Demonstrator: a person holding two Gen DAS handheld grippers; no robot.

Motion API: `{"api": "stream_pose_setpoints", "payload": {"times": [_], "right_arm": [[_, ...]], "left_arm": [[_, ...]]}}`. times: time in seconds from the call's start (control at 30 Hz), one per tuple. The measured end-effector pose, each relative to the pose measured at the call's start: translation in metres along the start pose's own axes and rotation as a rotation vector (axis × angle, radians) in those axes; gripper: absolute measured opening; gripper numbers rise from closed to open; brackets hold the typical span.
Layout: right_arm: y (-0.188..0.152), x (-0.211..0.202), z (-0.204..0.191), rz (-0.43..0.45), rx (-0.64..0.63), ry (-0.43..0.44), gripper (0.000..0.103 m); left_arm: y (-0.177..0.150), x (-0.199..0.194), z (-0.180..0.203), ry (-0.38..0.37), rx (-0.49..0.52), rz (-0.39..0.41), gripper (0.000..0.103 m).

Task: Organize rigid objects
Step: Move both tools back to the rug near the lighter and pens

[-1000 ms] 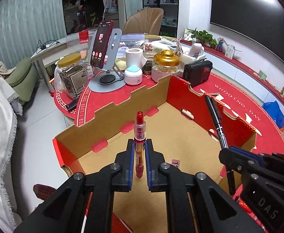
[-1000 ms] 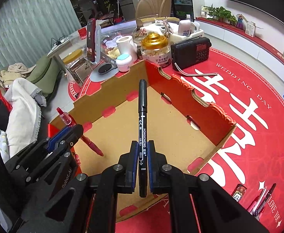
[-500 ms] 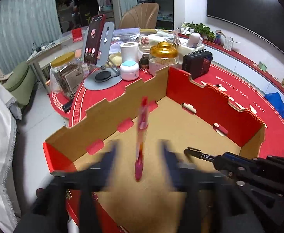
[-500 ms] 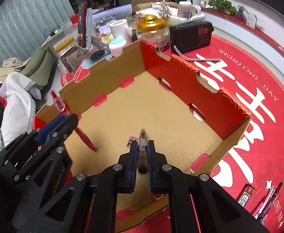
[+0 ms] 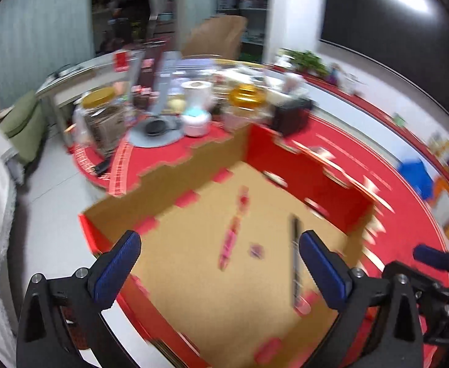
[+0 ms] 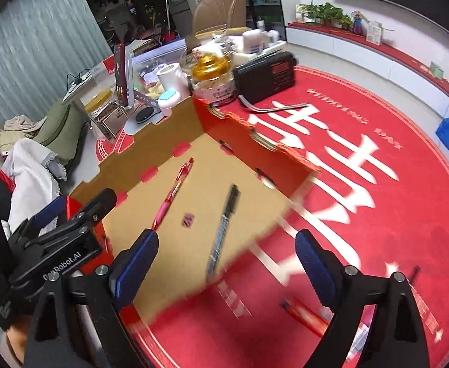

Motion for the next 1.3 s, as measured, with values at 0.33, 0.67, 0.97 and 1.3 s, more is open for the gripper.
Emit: {"api": "stream_pose_setpoints", "payload": {"times": [0.33,0.67,0.97,1.3], "right_arm": [[-0.160,-0.084,0.097,-0.050,0.322,-0.098,0.092],[-0.227,-0.100,0.126,-0.079,0.424,-0.099,0.092],[-0.223,-0.109,0.132,-0.040,0.398,-0.105,0.092],[-0.224,-0.099,0.132,-0.046,0.403,-0.074,0.092]], "left_arm": [[-0.132,-0.028,0.133,-0.173,0.333,-0.116,0.103],[-0.168,0.043,0.159,0.006,0.095,-0.270,0.103],[-0.168,0.044,0.130,0.140,0.172,-0.227,0.103],[-0.166,0.046,0.133,0.063,0.125,-0.264,0.103]]}}
Point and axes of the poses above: each gripper's, at about its wrist camera, not at the fingertips, and x roughly the way its jaws point, z to its right, y to its top, the point moved 9 cm from there along x, roughly the way its jaws point, and after that the axes turned 11 degrees about -x, right-handed, at the moved point
